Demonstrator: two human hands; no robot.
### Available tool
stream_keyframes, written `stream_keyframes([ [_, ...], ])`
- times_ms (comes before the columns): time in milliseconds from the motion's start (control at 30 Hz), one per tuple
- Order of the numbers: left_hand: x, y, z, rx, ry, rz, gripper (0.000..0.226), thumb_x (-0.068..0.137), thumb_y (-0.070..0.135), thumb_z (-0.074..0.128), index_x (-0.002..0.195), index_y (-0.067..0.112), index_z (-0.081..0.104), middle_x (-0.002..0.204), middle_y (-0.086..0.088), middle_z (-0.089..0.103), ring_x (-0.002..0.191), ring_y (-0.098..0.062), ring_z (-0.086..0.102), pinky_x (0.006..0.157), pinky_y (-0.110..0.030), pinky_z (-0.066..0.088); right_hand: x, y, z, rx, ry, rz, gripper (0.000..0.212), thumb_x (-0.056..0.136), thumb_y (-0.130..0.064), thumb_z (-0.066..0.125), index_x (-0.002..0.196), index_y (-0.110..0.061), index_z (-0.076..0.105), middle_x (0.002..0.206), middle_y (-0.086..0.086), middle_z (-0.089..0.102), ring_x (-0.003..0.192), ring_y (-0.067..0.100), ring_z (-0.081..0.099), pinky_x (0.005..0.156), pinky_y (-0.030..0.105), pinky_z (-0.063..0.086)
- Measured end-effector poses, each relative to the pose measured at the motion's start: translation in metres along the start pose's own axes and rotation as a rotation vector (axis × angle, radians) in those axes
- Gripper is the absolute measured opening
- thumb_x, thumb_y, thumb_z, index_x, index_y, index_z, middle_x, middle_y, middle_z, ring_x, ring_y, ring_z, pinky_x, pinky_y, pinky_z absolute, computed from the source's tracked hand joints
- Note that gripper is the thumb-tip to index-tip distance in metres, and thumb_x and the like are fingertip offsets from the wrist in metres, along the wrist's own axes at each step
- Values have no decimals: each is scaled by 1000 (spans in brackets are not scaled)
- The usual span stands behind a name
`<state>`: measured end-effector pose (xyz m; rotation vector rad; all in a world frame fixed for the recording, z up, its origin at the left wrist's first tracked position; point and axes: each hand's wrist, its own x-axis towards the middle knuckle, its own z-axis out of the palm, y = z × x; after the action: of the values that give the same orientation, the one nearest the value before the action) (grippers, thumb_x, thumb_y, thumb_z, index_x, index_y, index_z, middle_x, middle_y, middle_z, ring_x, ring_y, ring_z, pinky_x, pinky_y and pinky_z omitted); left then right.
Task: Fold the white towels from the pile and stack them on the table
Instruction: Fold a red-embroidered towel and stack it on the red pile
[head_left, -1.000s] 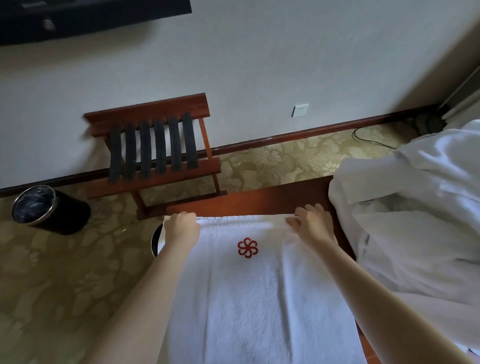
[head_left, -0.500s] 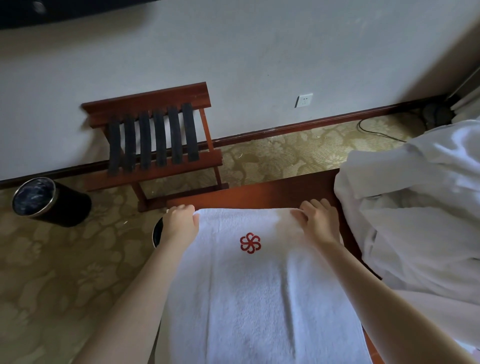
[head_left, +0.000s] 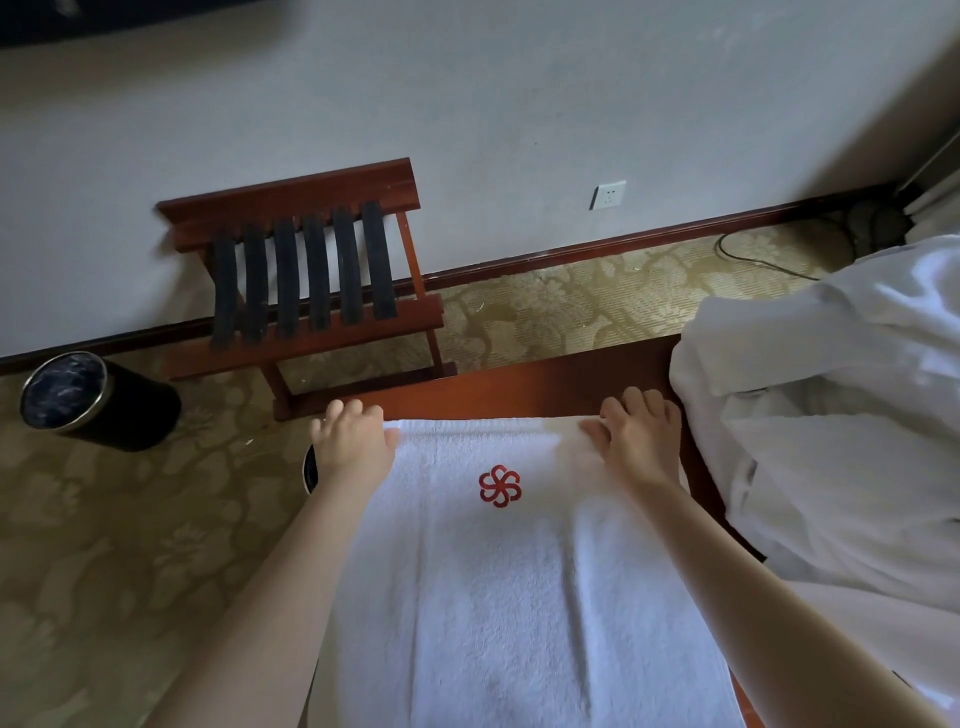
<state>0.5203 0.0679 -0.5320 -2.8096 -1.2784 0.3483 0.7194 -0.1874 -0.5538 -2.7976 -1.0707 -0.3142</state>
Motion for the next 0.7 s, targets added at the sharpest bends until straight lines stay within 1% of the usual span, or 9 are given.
stream_keyframes([
  [67, -2, 1, -2, 20, 30, -64, 32, 91, 47, 49, 103, 20, 60, 108, 1, 54, 107, -20, 41, 90, -36, 34, 1, 1, 1, -50, 16, -32, 32, 86, -39, 60, 72, -11, 62, 80, 7, 55, 82, 30, 54, 93, 49, 38],
  [100, -3, 2, -4, 20, 41, -76, 31, 91, 47, 50, 105, 20, 59, 111, 0, 51, 108, -20, 40, 90, -36, 33, 3, 1, 2, -45, 21, -57, 27, 85, -36, 65, 75, -11, 63, 83, 6, 56, 86, 29, 54, 100, 52, 34],
  [167, -2, 8, -5, 11, 52, -14, 27, 90, 38, 55, 111, 20, 55, 118, 1, 47, 111, -20, 38, 92, -36, 31, 3, -3, 3, -27, 22, -100, 21, 83, -31, 67, 77, -12, 62, 80, 4, 56, 86, 28, 56, 104, 54, 32],
  [267, -1, 17, -4, -17, 16, 90, 26, 89, 17, 58, 114, 21, 54, 117, 4, 48, 111, -19, 41, 91, -35, 32, 3, -8, -1, -42, -5, -98, 29, 89, -34, 48, 71, -13, 60, 68, 3, 55, 75, 27, 56, 103, 52, 36],
  [300, 0, 19, -4, -35, -2, 79, 26, 88, 13, 57, 113, 21, 53, 115, 3, 49, 109, -18, 43, 89, -34, 34, 3, -5, -2, -47, -19, -82, 33, 89, -34, 47, 69, -12, 60, 65, 4, 55, 74, 28, 56, 101, 51, 38],
  [367, 1, 19, -5, -57, -23, 47, 27, 88, 12, 57, 112, 21, 52, 114, 3, 49, 106, -18, 46, 85, -34, 36, 5, 4, -3, -80, -42, -53, 31, 88, -33, 57, 66, -11, 59, 63, 6, 55, 73, 31, 56, 94, 49, 44],
  [467, 1, 18, -4, -65, -47, 31, 25, 88, 12, 57, 110, 22, 51, 112, 3, 50, 105, -18, 46, 83, -34, 37, 11, 10, -5, -133, -85, -33, 27, 81, -30, 73, 70, -10, 58, 69, 8, 55, 77, 32, 54, 90, 48, 40],
  [600, 4, 20, -1, -74, -46, 60, 24, 83, 3, 55, 99, 20, 50, 105, 4, 50, 99, -17, 45, 75, -30, 30, 12, -7, -3, -79, -96, -79, 15, 86, -27, 61, 86, -12, 58, 84, 7, 55, 85, 30, 54, 103, 53, 31],
  [700, 8, 20, 3, -83, -54, 94, 24, 83, 5, 56, 100, 20, 48, 104, 5, 49, 99, -16, 44, 76, -30, 30, 8, -23, -1, 80, -151, -98, 15, 91, -28, 56, 90, -14, 60, 88, 4, 57, 87, 29, 55, 102, 49, 35],
])
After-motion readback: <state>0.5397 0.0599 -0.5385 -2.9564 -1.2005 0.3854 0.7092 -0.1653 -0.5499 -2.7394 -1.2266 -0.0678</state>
